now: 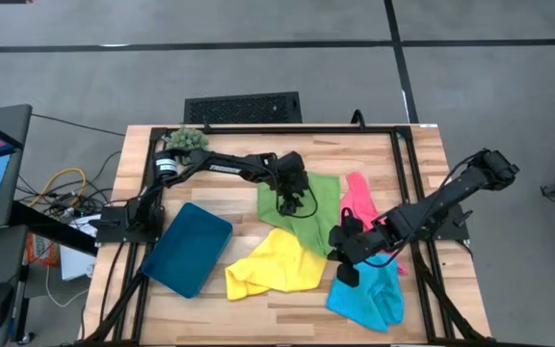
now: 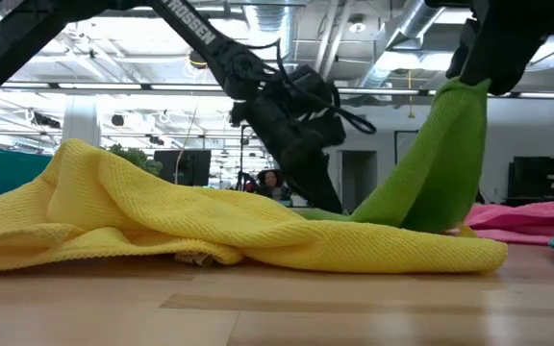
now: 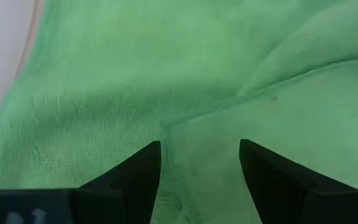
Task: Fold microfiber towels
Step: Fold the green microfiber towel
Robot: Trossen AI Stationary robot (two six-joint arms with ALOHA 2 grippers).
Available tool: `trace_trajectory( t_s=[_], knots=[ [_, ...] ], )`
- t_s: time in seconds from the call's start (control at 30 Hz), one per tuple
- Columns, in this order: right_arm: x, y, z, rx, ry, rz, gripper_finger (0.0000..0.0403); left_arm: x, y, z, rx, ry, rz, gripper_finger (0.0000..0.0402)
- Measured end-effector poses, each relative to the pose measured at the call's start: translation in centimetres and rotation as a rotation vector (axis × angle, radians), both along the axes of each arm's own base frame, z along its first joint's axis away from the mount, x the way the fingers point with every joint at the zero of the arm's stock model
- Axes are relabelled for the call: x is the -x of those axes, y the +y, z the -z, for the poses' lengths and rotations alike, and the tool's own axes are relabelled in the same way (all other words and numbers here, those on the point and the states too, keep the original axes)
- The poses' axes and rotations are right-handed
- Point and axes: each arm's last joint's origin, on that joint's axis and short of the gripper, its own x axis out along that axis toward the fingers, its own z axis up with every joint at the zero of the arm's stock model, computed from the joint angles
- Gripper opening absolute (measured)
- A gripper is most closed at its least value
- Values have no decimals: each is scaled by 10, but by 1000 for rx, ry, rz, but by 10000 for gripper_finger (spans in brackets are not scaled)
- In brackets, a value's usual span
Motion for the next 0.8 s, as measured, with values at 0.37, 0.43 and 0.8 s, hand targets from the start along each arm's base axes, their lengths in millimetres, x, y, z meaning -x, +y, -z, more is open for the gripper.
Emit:
trace_trajectory(
  t_s=[0.37,0.43,0.8],
  knots=[
    [0,0,0,8,-2,-6,24,-3,2,6,53,-27,18,210],
    [0,0,0,8,-2,-6,24,-4,-1,12,85,-14,36,210],
    [0,0,0,6,0,-3,24,-14,0,3,87,-44,5,210]
  ],
)
